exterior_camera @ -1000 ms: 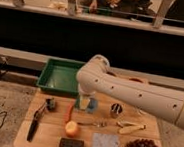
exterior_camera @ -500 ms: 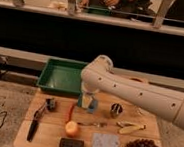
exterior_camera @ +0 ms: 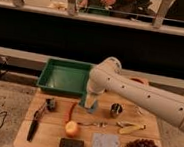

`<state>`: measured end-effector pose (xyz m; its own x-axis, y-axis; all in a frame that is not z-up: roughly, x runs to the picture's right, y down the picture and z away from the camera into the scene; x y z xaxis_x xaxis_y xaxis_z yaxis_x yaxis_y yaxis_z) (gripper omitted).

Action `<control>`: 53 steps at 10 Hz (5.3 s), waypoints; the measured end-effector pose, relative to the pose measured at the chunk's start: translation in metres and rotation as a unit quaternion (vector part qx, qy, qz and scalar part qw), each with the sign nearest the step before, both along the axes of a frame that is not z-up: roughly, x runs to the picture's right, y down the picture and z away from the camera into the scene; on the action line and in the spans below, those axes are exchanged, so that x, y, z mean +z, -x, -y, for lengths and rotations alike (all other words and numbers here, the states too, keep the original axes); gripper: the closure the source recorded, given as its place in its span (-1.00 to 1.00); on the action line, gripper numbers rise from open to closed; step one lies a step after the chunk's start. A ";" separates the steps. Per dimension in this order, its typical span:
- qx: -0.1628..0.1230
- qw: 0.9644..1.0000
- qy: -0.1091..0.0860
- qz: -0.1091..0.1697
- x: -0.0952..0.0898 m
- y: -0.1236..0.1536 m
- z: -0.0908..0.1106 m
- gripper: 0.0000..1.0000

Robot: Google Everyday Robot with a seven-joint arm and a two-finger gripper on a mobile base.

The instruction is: Place sponge in plastic cup

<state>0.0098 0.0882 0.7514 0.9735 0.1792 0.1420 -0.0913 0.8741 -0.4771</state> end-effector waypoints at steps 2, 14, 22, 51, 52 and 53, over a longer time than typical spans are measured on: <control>0.000 1.000 0.013 -0.001 0.005 -0.001 -0.005 0.73; 0.009 0.998 0.063 -0.011 0.028 -0.015 -0.015 0.73; -0.016 0.996 0.087 -0.023 0.041 -0.014 -0.020 0.73; -0.025 0.995 0.095 -0.031 0.045 -0.014 -0.022 0.38; -0.025 0.995 0.095 -0.030 0.045 -0.014 -0.022 0.38; -0.025 0.995 0.095 -0.031 0.045 -0.014 -0.022 0.38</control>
